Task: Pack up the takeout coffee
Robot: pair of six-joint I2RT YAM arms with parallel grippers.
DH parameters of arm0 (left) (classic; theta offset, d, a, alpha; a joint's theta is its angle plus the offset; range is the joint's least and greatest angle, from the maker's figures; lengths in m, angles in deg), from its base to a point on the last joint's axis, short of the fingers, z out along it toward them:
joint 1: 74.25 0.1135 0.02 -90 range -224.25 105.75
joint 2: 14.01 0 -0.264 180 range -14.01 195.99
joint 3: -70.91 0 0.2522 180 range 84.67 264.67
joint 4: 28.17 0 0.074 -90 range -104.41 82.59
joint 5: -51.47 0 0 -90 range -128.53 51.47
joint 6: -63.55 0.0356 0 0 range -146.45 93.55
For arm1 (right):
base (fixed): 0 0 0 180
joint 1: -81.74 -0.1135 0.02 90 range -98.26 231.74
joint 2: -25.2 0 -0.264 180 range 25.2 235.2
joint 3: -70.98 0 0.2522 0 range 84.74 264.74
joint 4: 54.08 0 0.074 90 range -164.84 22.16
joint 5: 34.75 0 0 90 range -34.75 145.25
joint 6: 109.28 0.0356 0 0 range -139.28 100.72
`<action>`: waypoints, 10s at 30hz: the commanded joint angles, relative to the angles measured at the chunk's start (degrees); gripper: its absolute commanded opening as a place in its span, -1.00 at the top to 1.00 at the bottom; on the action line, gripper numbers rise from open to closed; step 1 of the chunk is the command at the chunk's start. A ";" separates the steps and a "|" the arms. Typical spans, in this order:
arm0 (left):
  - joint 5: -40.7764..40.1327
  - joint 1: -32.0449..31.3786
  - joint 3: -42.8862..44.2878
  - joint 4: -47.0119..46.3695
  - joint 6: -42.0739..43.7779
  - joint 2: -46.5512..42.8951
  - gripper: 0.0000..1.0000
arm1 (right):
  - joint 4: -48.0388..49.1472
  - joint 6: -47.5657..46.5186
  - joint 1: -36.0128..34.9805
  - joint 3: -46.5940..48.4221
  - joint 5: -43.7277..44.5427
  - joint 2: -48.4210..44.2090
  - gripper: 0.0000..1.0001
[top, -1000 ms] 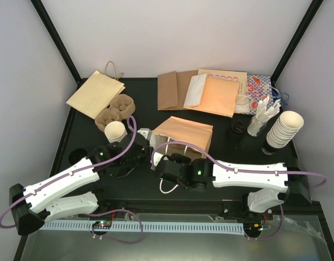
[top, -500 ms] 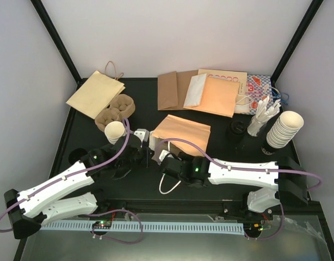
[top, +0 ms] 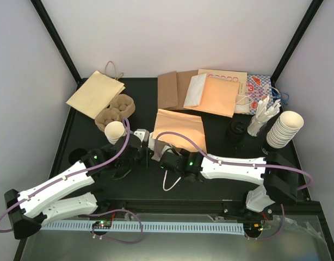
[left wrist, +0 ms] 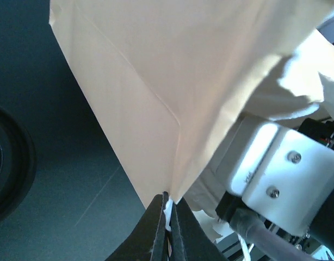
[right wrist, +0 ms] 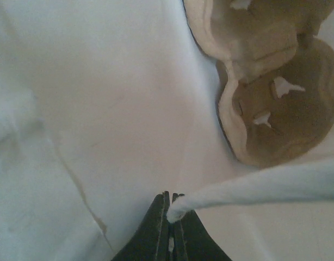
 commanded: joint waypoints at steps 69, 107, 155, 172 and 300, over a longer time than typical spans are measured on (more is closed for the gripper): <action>5.46 0.52 1.16 1.41 2.45 -1.52 0.97 | -1.69 -8.07 3.19 8.13 7.75 4.41 0.98; 11.01 0.61 1.62 4.55 4.24 0.11 0.97 | 22.52 -26.57 5.75 -4.73 19.41 1.02 0.98; 10.33 0.72 3.23 0.08 5.72 5.54 0.97 | -29.18 22.88 1.20 8.19 30.57 3.98 0.98; 8.19 2.78 0.84 1.99 5.53 1.39 0.97 | 7.02 -20.22 1.22 0.68 7.54 -1.20 0.98; 16.75 6.44 6.84 0.99 17.64 9.68 0.97 | -14.22 -14.87 7.11 14.48 -9.01 -27.85 0.60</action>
